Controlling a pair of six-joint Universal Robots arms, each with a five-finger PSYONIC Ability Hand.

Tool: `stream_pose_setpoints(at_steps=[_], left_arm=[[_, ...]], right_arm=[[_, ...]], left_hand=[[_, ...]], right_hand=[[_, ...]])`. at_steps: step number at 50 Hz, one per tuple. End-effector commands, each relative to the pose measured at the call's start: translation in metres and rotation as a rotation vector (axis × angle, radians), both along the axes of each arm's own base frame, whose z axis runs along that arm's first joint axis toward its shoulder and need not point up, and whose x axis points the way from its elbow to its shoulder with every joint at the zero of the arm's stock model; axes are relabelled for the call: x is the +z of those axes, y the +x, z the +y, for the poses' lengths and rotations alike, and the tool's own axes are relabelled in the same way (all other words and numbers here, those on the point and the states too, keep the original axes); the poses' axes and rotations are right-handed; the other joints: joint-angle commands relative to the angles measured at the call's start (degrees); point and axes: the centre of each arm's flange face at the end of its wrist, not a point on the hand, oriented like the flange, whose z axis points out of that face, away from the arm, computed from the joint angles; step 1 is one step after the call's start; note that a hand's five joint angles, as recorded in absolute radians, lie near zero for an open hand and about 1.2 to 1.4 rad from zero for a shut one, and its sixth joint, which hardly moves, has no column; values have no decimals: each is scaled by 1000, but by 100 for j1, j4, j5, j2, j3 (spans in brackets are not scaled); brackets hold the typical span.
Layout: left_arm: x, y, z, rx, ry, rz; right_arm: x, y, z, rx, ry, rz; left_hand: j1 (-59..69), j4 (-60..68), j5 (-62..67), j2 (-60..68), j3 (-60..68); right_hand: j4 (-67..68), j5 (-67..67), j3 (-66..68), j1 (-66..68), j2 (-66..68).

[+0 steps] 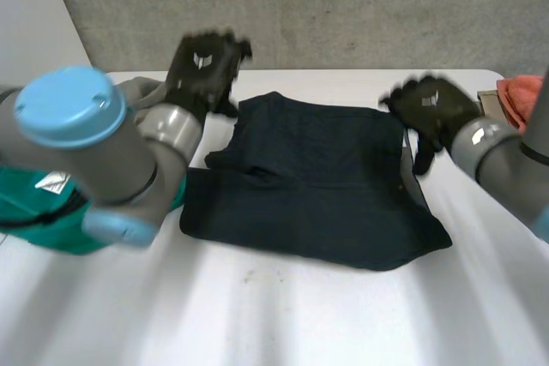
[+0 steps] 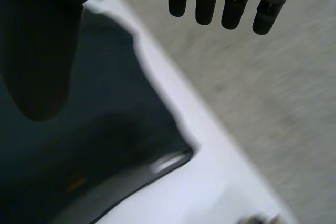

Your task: Fold the laundry.

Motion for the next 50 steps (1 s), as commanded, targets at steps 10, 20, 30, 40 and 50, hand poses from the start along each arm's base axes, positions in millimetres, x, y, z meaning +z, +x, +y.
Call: stream_pose_setpoints(at_steps=[10,20,30,40,50], left_arm=[[-89,61,130,-57,566,-341],[-121,56,100,-13,613,-349],[-131,36,49,13,506,-294],[-127,12,17,0,415,-264],[-152,-6,-6,-16,350,-338]], right_arm=[[-75,-34,74,171,206,247],[-96,-32,61,188,136,220],[-97,-26,45,169,30,206],[-108,-25,41,163,69,193],[-102,-28,17,36,53,150]], left_hand=[[2020,2145,2129,2119,2132],[343,468,452,442,455],[-603,-478,-495,-505,-492],[-604,-479,-495,-506,-492],[-470,-345,-361,-372,-358]], right_hand=[[2142,2105,2126,1999,2118],[3303,3266,3287,3160,3280],[6746,6709,6730,6603,6723],[6746,6709,6730,6603,6723],[6746,6709,6730,6603,6723]])
